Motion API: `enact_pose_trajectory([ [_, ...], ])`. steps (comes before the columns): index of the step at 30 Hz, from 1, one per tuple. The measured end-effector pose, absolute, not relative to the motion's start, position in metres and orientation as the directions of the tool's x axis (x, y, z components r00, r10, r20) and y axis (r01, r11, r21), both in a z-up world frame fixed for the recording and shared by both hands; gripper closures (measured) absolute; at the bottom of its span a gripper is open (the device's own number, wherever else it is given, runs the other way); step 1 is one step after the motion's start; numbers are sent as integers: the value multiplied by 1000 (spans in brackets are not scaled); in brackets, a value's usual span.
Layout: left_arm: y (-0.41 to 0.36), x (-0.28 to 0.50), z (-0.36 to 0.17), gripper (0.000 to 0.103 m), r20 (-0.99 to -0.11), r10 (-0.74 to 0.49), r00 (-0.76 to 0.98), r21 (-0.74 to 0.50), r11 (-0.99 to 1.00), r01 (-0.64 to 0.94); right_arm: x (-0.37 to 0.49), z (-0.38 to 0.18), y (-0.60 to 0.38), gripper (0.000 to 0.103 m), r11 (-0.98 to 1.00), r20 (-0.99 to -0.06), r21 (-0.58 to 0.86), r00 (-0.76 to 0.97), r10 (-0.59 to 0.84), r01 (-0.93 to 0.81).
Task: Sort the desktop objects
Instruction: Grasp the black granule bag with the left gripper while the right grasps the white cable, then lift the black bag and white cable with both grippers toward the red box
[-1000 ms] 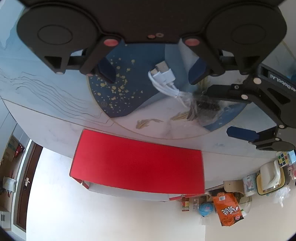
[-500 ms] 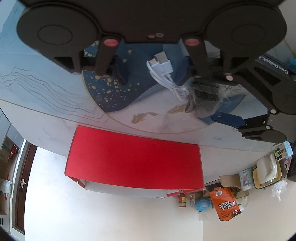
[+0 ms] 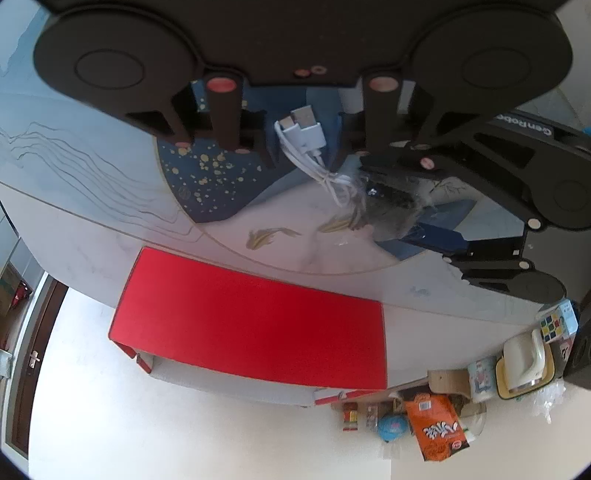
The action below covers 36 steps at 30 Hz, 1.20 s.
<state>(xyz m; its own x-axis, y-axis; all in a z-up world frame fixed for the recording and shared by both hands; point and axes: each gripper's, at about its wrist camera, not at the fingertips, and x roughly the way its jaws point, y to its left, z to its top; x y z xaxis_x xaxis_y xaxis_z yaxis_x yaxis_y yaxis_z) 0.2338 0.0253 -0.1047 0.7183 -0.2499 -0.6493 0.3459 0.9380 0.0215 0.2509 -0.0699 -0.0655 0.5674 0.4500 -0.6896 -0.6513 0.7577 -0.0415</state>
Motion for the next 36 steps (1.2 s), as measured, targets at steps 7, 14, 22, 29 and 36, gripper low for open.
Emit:
enact_pose_trajectory([
  [7,23,238,-98,58,-693,-229,684,26,939,342,251,-60,-62,82,763,-730,-61,550,406,-644],
  [14,26,237,-92,61,-706,-212,676,2,953,302,246,-57,-61,84,762,-749,-62,535,391,-644],
  [22,30,233,-80,61,-695,-202,690,1,960,281,244,-48,-65,84,775,-741,-50,544,395,-630],
  [29,31,229,-71,61,-688,-201,697,-5,962,273,243,-40,-69,85,778,-736,-49,549,396,-627],
  [36,31,226,-64,61,-690,-197,697,-15,966,258,241,-32,-71,85,765,-730,-51,547,410,-642],
])
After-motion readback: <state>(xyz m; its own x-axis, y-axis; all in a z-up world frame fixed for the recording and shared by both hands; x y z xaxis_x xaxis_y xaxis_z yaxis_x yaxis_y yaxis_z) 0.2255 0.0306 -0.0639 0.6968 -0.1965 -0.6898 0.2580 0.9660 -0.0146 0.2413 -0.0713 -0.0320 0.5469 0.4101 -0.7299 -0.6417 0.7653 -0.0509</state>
